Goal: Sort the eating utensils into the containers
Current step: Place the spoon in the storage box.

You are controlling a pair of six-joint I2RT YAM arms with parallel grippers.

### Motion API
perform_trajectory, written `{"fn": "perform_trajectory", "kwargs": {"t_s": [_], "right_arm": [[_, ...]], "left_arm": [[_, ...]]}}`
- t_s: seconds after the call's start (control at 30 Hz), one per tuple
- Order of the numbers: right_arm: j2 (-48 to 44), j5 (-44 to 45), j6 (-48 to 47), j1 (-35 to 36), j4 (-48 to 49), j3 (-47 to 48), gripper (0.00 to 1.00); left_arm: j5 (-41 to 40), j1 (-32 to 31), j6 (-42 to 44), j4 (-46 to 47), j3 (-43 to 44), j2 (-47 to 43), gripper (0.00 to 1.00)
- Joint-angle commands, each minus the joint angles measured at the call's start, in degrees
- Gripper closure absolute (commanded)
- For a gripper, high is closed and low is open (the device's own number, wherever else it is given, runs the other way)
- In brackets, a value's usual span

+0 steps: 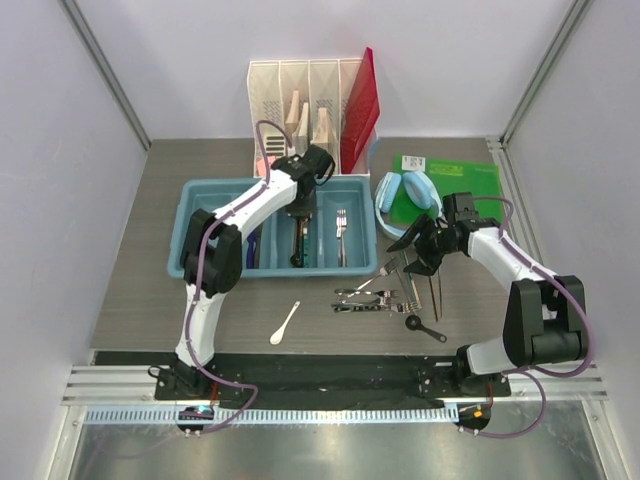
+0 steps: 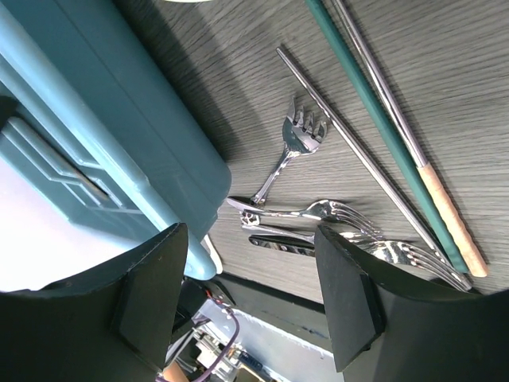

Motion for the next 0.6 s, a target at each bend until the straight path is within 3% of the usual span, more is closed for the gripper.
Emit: {"fn": "perform_trajectory", "kwargs": {"t_s": [0.0,0.3,0.4,0.43,0.57], "right_arm": [[-0.46,-0.68,1.01,0.1,1.66,-0.67,0.3],[-0.72,-0.86,1.09,0.1,1.58,-0.93,0.3],[-0.89,-1.03,0.92,0.19,1.57,-1.11,0.3],[-1.07,-0.95,0.92,0.19,1.58,-1.11,0.3],[-1.07,-0.95,0.74,0.1,1.4,-1.11,0.3]], "left_arm": [[4.72,-0.67,-0.21,4.86,-4.62,-2.83,1.0],[4.9,-1.2,-1.43,3.47,-4.19,-0.02,0.99],[2.71,-1.63,-2.14,2.23,-4.27,-1.15,0.81],[1.83,-1.64,-2.4,2.66,-5.06,-2.29,0.69],[-0.64,-1.73,-5.29,6.79,-12.51,-9.67,0.6]]}}
